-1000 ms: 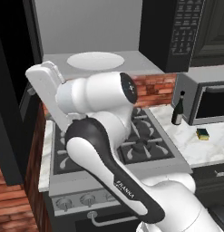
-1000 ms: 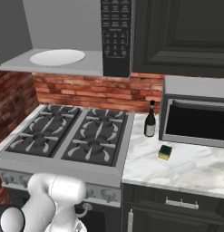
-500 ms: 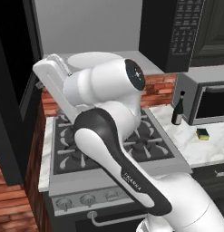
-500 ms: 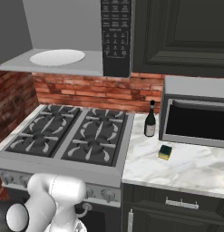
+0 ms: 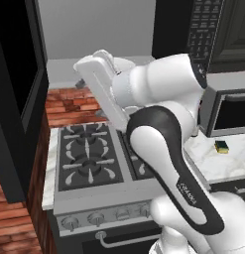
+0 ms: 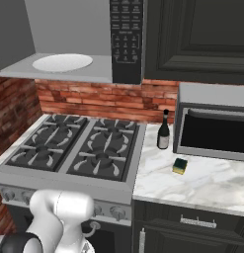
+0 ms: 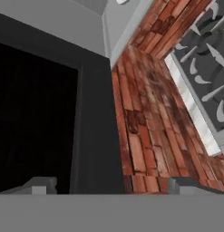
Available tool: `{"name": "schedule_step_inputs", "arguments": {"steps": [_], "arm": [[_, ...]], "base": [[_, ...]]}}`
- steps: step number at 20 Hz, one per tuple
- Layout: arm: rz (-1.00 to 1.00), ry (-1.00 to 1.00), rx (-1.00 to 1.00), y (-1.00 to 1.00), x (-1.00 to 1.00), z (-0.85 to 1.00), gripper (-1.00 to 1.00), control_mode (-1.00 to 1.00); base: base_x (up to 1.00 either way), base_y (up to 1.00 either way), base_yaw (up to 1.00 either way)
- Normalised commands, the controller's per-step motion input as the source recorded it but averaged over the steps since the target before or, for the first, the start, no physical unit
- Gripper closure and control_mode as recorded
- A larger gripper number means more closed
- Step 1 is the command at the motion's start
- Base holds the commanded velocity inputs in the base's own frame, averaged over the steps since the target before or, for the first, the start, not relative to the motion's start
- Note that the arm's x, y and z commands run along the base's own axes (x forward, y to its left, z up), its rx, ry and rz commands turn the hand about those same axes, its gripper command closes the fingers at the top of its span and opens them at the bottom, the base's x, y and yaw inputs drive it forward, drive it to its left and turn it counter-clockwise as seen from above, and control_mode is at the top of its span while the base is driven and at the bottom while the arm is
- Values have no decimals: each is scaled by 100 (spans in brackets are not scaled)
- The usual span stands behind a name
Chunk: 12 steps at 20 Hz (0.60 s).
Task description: Place the sponge inside the microwave to prepare for sanitizing.
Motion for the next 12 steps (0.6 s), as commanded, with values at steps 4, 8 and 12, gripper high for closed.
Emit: {"name": "schedule_step_inputs", "arguments": {"steps": [4, 8, 12], "arm": [[12, -14, 0, -79, -30, 11, -100, -100], [12, -17, -2, -77, -32, 6, -100, -100], [3, -19, -13, -72, -29, 0, -100, -100]], "base": [[0, 0, 0], [0, 0, 0], [0, 0, 0]]}}
